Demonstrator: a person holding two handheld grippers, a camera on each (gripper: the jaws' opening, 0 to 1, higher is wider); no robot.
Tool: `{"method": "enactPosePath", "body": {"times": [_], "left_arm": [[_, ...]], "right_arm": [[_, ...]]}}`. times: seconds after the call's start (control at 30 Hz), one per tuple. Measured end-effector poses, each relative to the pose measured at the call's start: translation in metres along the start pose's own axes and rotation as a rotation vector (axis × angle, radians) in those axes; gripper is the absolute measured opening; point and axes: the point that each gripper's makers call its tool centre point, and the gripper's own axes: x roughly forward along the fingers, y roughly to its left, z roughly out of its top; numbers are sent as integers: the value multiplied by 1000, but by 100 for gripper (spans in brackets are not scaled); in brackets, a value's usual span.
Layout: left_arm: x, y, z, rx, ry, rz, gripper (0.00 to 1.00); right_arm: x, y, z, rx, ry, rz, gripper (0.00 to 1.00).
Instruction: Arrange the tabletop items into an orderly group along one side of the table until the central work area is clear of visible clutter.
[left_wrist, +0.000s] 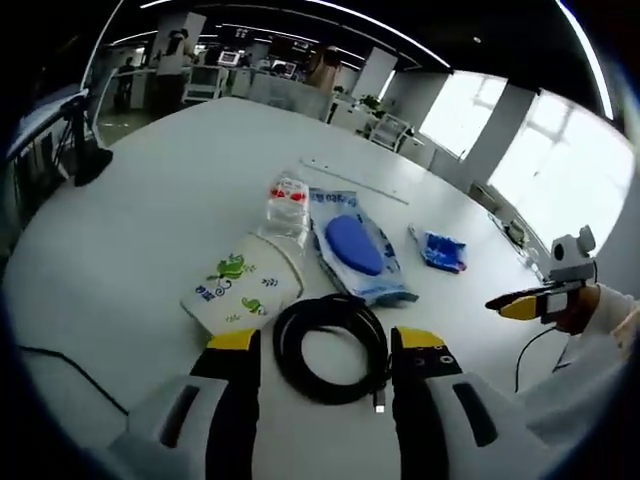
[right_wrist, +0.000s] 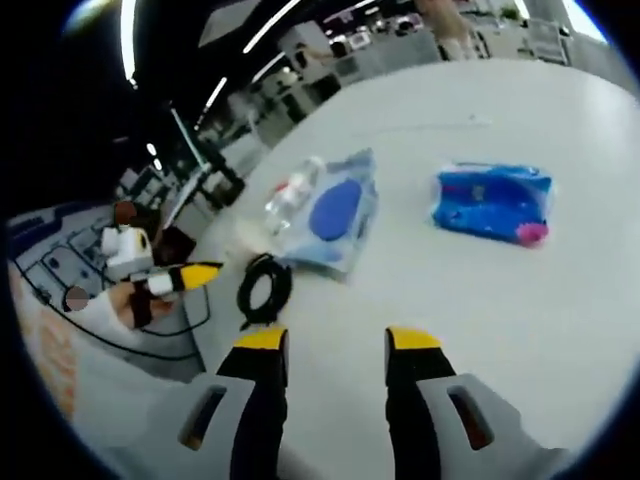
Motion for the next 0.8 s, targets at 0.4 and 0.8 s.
{"method": "enactPosePath", "body": {"times": [0.4,0.8], "left_arm": [[17,6,-25,61,105,63,42],[30,22,-37,57,152,146,35]], "right_arm": [[8,14,-12,-42,50,30,35],[3,14,-22,-24,56,24,33]]}}
